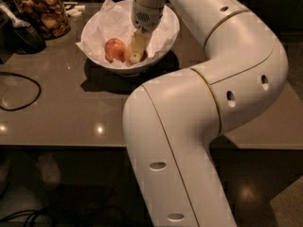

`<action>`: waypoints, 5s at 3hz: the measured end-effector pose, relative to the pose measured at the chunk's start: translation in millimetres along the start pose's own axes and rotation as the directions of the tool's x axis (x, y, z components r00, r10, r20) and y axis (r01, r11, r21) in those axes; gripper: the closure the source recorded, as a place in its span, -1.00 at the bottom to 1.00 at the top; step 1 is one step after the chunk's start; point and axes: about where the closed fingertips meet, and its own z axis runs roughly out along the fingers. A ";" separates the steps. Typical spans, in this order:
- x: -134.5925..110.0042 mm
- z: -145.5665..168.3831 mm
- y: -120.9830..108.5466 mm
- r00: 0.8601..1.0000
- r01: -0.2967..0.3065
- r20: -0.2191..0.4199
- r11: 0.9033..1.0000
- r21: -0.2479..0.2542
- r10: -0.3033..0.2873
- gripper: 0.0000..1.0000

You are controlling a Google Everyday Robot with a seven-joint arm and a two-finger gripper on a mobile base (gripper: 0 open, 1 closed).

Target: Pick apple from white bowl

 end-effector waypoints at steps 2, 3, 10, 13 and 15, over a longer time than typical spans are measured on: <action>-1.9 -7.6 -1.5 1.000 -0.007 0.016 1.000 0.007 0.006 1.00; -3.7 -24.6 1.6 0.998 0.019 0.068 1.000 0.004 -0.019 1.00; -37.1 -90.6 26.6 0.956 0.079 0.286 0.997 -0.010 -0.073 1.00; -33.7 -122.7 43.7 0.943 0.045 0.330 0.999 -0.018 -0.037 1.00; -18.1 -164.4 70.0 0.925 0.032 0.381 0.999 -0.024 -0.021 1.00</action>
Offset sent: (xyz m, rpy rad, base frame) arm -0.0104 -0.0122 0.0214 -0.0068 0.0478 0.0017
